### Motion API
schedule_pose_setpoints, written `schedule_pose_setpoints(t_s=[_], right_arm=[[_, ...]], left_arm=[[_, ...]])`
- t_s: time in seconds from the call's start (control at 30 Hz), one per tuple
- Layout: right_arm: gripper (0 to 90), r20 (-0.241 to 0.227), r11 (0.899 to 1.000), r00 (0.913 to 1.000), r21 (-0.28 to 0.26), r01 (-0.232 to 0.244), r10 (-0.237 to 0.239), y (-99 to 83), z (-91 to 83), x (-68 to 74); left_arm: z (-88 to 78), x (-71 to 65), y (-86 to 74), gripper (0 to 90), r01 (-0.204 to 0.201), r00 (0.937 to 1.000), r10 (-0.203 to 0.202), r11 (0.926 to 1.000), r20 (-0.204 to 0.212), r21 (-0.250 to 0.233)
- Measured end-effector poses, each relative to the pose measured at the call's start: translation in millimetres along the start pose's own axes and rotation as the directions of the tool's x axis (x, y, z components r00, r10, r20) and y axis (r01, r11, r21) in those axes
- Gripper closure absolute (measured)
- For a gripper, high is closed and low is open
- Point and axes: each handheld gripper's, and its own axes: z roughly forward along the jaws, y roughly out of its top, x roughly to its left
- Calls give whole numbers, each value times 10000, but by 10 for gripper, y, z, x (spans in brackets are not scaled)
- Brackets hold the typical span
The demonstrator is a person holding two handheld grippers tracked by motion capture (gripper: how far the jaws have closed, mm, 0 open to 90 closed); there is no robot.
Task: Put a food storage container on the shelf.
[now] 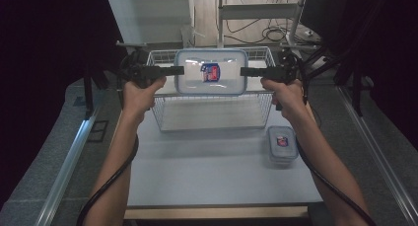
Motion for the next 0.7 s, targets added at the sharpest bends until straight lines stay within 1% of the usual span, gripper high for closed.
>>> schedule_pose_setpoints(t_s=[0.13,0.27,0.3,0.4,0.47,0.57,0.7], right_arm=[[573,89,9999,9999,-21,-123,123,71,21,-46],[573,191,9999,9998,45,-116,115,115,56,-80],[572,190,9999,9997,30,-149,148,124,65,-85],[572,215,9999,9997,13,-113,113,150,81,-95],[570,202,9999,9997,37,-144,143,158,89,-100],[565,180,9997,9995,-25,-253,254,161,97,-117],[549,371,9998,9992,-76,-162,165,172,121,-118]], left_arm=[[46,43,51,508,160,9999,-160,9998,-24,-73],[71,110,45,505,340,9994,-340,9993,10,-136],[80,118,40,505,446,9990,-445,9988,28,-202],[80,138,29,505,466,9989,-465,9986,59,-259],[77,141,27,505,383,9993,-383,9990,31,-244],[89,144,24,504,475,9989,-473,9982,48,-373],[98,161,20,502,425,9991,-424,9983,23,-407]])
